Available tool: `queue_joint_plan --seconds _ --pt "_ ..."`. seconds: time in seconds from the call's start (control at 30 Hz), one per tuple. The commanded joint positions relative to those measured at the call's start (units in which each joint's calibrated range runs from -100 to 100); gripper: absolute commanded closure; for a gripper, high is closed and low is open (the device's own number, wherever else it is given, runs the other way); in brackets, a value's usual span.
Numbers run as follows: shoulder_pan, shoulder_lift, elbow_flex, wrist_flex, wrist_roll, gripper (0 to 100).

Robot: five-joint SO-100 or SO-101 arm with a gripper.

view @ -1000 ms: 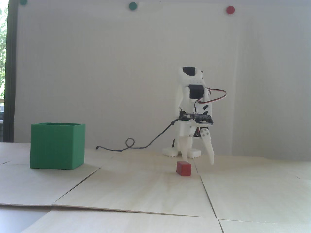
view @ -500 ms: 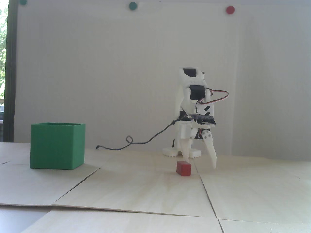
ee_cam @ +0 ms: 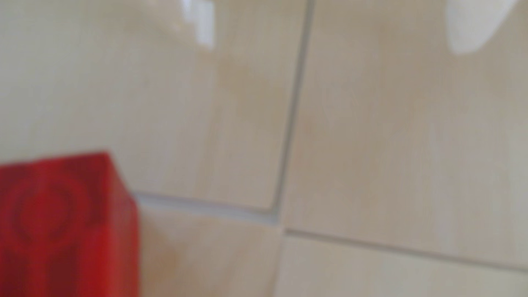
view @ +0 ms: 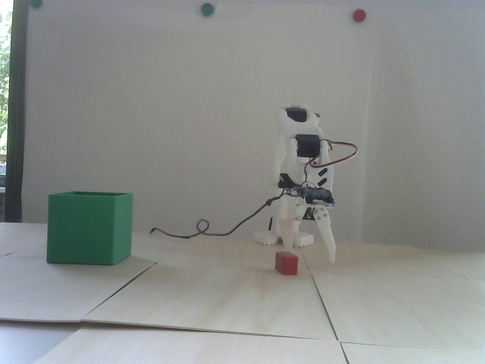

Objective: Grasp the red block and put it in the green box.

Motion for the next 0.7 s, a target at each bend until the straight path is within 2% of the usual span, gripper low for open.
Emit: queue_joint_plan --seconds 0.0,0.2,0.33,0.43,0.67 --pt "-3.0 -0.2 -4.3 1.0 0.3 70" --pt "-6.7 0.1 -8.1 -0.3 0.3 70" --pt "-9.5 0.5 -11.6 3.3 0.0 70" --pt "-8.2 0.6 -13.7 5.5 -0.4 70" --pt "-1.8 0.8 -16.9 5.1 -5.3 70"
